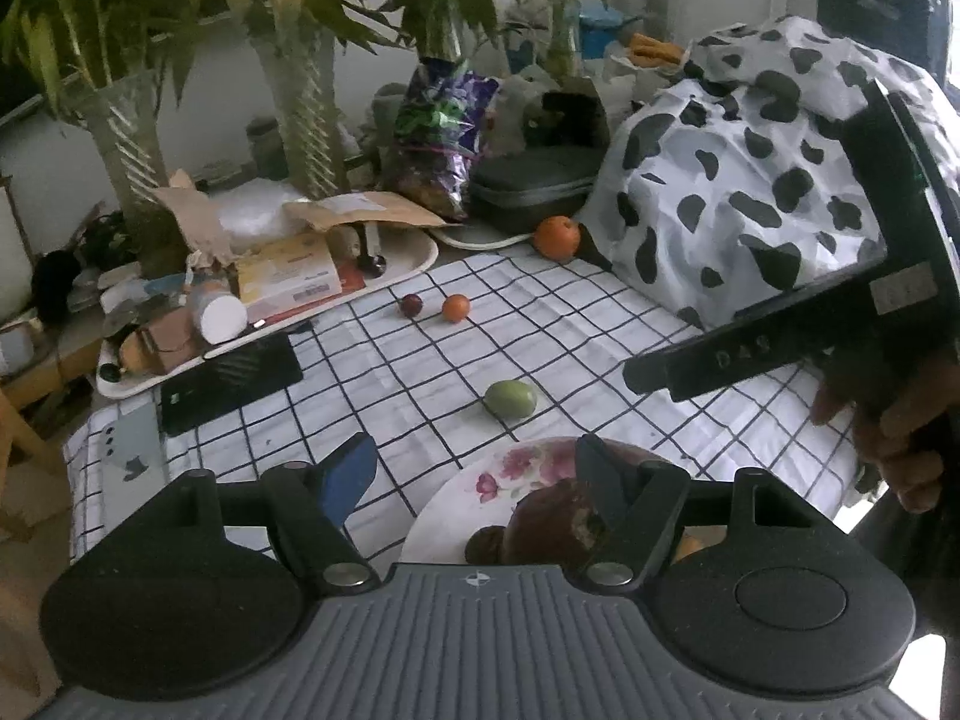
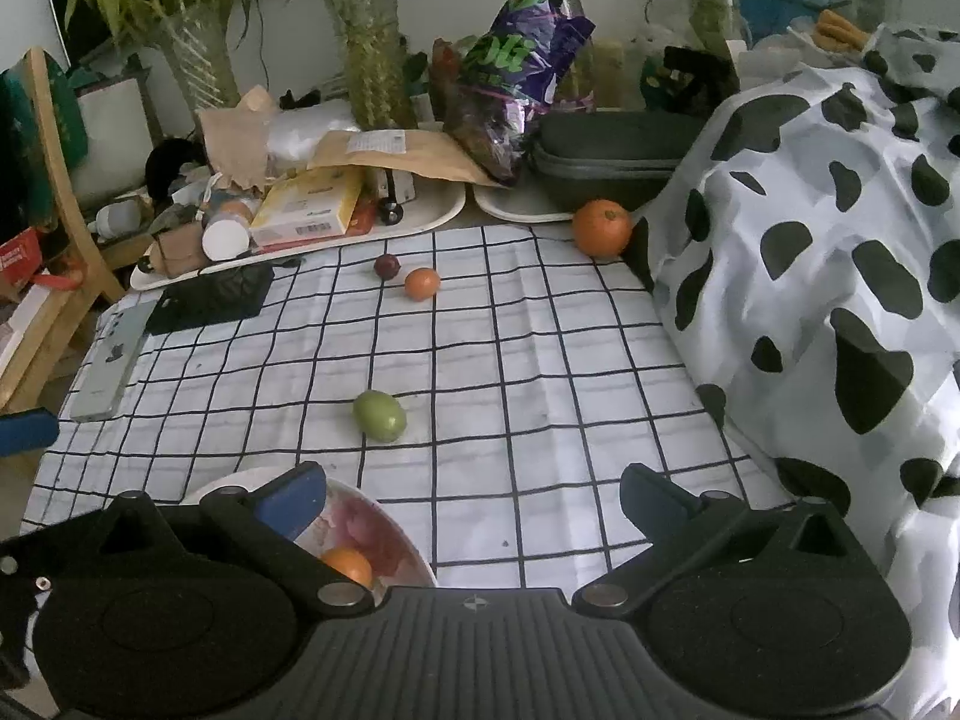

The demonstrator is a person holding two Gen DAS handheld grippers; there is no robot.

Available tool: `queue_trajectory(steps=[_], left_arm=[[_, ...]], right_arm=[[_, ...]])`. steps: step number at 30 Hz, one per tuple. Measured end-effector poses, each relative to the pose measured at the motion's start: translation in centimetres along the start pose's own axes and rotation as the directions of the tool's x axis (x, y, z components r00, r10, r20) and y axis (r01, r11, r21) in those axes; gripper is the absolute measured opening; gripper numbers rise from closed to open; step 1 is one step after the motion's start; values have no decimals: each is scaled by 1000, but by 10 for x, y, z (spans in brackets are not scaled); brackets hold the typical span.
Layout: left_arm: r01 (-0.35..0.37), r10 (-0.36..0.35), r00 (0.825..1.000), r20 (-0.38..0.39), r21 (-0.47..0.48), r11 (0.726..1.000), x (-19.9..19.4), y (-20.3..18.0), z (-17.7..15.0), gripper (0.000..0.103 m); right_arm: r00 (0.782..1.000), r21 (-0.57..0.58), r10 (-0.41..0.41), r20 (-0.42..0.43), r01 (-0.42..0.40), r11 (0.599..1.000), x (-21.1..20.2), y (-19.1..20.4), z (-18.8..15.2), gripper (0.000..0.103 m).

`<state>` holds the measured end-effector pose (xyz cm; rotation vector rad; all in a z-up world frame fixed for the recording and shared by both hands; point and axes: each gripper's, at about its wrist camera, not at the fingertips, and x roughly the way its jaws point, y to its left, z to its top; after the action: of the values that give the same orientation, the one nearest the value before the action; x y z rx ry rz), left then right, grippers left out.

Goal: Organize fruits
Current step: 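Move the left gripper toward a green plum while the right approaches a small orange tomato, then grasp the green plum with the left gripper while the right grasps the orange tomato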

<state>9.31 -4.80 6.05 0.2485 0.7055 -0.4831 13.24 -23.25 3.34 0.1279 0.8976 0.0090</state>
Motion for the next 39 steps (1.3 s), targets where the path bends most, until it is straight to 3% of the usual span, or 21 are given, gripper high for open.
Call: queue_trajectory(steps=[7, 23, 27, 37, 39], left_arm=[[58, -58, 998, -26, -26, 998, 29, 10, -4, 72], [167, -166, 982, -96, 9, 986, 110, 11, 23, 70], [191, -185, 972, -142, 34, 981, 132, 8, 29, 58], [240, -219, 942, -253, 56, 969, 183, 3, 35, 54], [244, -221, 937, -269, 57, 968, 190, 3, 36, 38]], right_arm=[[997, -5, -74, 15, 74, 997, 16, -11, 7, 103], [993, -2, -117, -25, 117, 993, 54, -41, 29, 103], [993, -16, -117, -35, 116, 993, 61, -42, 33, 103], [991, -54, -129, -46, 126, 991, 76, -43, 44, 103], [990, -57, -133, -46, 130, 990, 79, -44, 46, 103]])
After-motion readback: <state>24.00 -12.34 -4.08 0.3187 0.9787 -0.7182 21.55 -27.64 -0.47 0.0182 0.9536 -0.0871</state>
